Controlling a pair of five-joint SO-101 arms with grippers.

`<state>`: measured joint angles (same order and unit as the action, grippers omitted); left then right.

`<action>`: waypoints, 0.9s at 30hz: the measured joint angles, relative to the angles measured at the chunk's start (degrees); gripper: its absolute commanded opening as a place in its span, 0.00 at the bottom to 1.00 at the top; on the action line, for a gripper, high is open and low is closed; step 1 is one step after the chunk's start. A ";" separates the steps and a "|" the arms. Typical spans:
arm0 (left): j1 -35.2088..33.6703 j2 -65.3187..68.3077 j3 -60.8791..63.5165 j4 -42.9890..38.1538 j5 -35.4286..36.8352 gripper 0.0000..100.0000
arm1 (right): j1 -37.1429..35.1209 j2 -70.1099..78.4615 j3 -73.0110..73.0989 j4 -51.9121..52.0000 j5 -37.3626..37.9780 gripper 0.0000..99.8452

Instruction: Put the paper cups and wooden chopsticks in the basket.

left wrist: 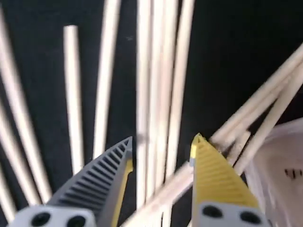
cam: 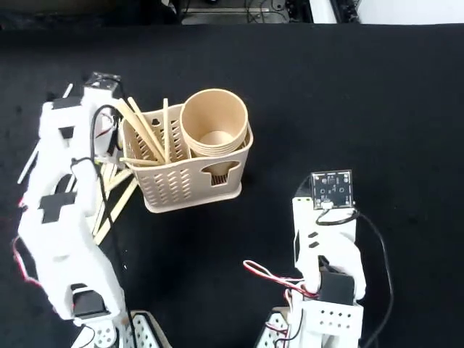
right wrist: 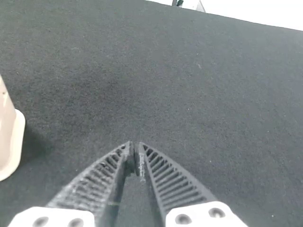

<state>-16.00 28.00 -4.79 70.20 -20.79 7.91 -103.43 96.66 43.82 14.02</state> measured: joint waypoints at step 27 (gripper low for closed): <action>0.62 8.18 -15.38 10.29 -0.09 0.03 | 0.00 0.00 0.00 0.00 0.00 0.02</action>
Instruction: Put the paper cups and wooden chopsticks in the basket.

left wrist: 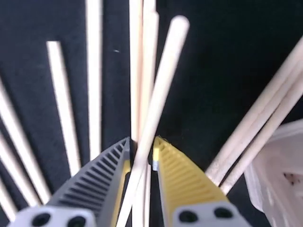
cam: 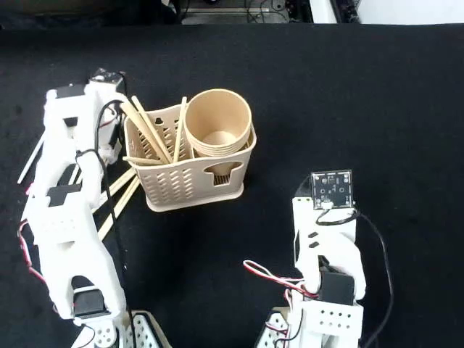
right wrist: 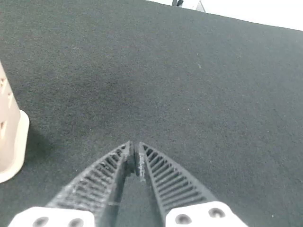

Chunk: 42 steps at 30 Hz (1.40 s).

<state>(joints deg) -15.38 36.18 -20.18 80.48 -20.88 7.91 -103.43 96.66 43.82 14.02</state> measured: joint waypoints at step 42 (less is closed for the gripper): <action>-2.02 -65.67 16.09 -4.31 14.68 0.03 | 0.00 0.00 0.00 0.00 0.00 0.02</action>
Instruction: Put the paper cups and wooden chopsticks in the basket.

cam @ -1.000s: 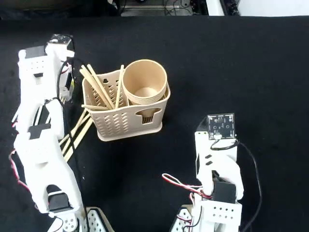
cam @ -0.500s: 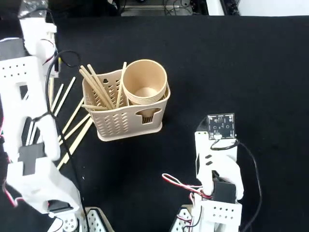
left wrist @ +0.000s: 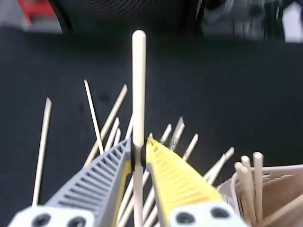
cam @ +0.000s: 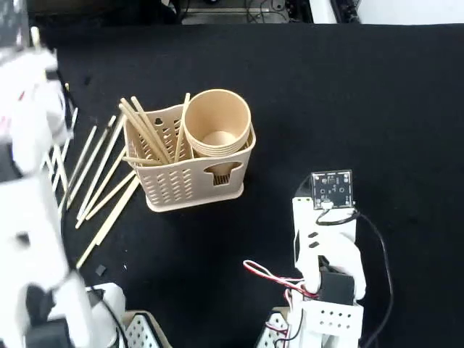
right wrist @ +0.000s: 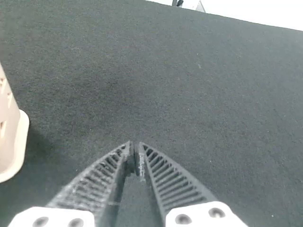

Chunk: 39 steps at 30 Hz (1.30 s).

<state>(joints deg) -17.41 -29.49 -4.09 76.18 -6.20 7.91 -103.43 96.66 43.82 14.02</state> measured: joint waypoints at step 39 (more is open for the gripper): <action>18.11 -42.90 53.71 -45.36 18.46 0.11 | 0.00 0.00 0.00 0.00 0.00 0.02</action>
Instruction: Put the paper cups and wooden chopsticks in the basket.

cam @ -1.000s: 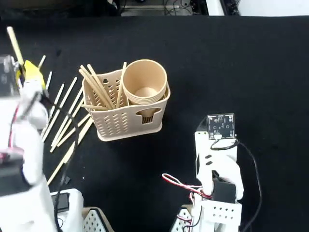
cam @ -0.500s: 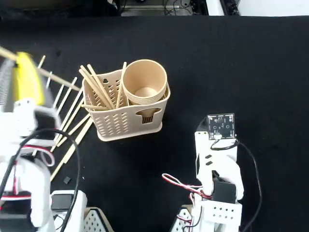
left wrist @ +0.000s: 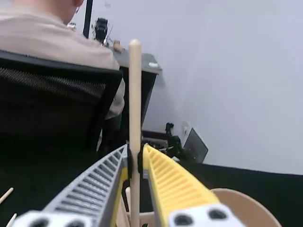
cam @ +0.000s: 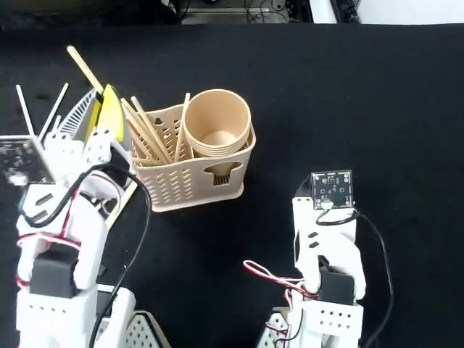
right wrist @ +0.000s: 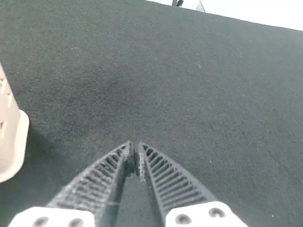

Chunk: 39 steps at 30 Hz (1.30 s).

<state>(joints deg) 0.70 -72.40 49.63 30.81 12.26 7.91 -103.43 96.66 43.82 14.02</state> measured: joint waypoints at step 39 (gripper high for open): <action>-44.57 58.29 -15.74 16.44 -18.64 0.21 | 0.00 0.00 0.00 0.00 0.00 0.02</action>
<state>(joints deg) -43.87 -14.11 33.89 47.25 -6.37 7.91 -103.43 96.66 43.82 14.02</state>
